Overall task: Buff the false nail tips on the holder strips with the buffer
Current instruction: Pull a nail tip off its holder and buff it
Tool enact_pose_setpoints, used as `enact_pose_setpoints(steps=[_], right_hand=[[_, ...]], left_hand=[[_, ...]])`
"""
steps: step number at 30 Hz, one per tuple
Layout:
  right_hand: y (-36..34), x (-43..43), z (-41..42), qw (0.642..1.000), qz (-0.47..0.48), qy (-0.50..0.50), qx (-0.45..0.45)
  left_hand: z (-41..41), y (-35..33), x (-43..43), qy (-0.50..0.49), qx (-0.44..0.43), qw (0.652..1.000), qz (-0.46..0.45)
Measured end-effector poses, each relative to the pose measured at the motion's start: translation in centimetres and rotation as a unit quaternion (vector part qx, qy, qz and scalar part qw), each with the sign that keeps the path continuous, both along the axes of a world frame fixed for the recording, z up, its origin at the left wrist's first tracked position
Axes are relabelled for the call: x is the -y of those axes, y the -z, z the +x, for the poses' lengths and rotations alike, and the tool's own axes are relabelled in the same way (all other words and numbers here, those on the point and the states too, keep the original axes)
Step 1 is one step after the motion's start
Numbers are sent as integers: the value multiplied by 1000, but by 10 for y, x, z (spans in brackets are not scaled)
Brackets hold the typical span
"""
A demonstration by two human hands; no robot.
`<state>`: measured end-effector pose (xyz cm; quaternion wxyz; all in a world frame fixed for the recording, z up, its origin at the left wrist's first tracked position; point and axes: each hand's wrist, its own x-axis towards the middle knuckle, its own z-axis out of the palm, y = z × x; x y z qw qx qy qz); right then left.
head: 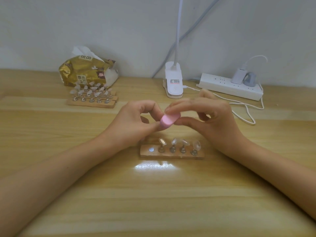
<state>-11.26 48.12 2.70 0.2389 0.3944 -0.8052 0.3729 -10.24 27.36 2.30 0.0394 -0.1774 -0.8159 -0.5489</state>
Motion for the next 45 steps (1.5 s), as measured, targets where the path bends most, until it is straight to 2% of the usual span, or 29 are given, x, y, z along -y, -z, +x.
enact_pose_setpoints(steps=[2,6,10,14,18,21,26,30,34,38,40,43,45], right_hand=[[-1,-1,-1,999,-17,22,19],[2,7,5,999,34,-38,-16],[-1,-1,-2,1000,-19,10,23],[3,6,2,999,26,-34,-7],[2,0,-2,999,-30,7,37],[4,4,2,1000,8,-25,10],[3,1,-3,999,-36,13,39],[3,6,2,999,5,-42,10],[2,0,-5,998,-42,13,43],[5,7,4,998,6,-56,30],[4,4,1,997,-34,-53,39],[-2,-13,-13,979,-167,26,111],[1,-22,-18,965,-204,71,151]], left_hand=[[0,-1,0,0,5,1000,7],[2,-1,-1,5,1,1000,6],[1,0,0,-7,8,1000,3],[0,0,-1,-8,8,1000,3],[0,-1,0,-7,4,1000,1],[0,0,0,-2,4,1000,3],[-1,1,0,-9,8,1000,8],[-2,2,0,-8,5,1000,3],[-1,1,0,-9,10,1000,11],[-3,1,0,-10,11,1000,12],[-4,2,2,-5,4,1000,11],[-4,4,2,2,-4,1000,12],[-5,4,3,6,-6,1000,16]])
